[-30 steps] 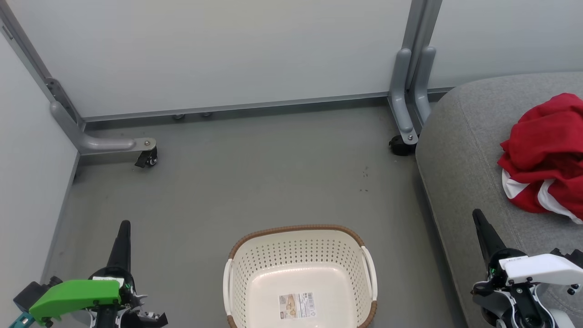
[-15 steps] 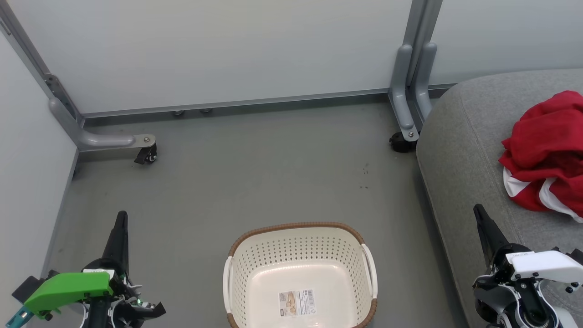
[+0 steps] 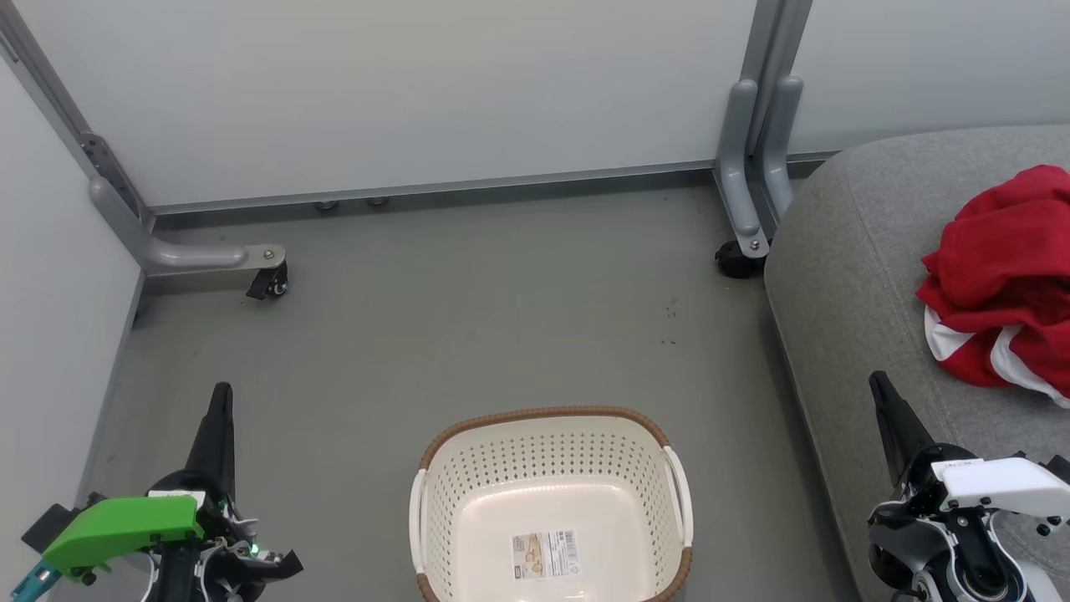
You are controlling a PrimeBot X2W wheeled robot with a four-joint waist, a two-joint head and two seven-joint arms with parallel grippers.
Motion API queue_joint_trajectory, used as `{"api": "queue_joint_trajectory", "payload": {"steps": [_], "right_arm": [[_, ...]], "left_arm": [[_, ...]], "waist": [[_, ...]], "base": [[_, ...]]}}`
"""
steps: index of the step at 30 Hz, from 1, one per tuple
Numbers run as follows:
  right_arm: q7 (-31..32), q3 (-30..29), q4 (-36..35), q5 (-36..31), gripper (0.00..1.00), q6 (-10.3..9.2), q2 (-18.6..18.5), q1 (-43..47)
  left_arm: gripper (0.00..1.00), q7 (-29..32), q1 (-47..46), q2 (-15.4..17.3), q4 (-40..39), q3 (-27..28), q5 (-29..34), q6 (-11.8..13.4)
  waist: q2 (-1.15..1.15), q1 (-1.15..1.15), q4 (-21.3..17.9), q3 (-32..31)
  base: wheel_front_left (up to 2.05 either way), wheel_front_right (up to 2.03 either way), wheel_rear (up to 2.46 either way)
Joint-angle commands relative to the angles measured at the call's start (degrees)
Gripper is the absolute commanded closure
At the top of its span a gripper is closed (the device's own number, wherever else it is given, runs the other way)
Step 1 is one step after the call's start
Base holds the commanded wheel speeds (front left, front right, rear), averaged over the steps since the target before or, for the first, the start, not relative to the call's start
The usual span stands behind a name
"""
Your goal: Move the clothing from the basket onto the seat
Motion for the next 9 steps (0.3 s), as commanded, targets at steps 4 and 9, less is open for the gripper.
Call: {"api": "queue_joint_trajectory", "payload": {"steps": [4,9], "right_arm": [[0.4,-0.3,0.1,-0.1,1.00,-0.06,0.0,-0.5],[0.4,-0.3,0.1,-0.2,1.00,-0.06,0.0,-0.5]], "left_arm": [[1.00,0.1,-0.6,-0.1,0.1,0.2,0.2,-0.2],[1.00,0.3,-0.6,-0.2,0.1,0.3,0.3,-0.2]], "waist": [[0.00,0.00,0.0,0.0],[0.00,0.00,0.0,0.0]], "base": [[0.00,0.00,0.00],[0.00,0.00,0.00]]}}
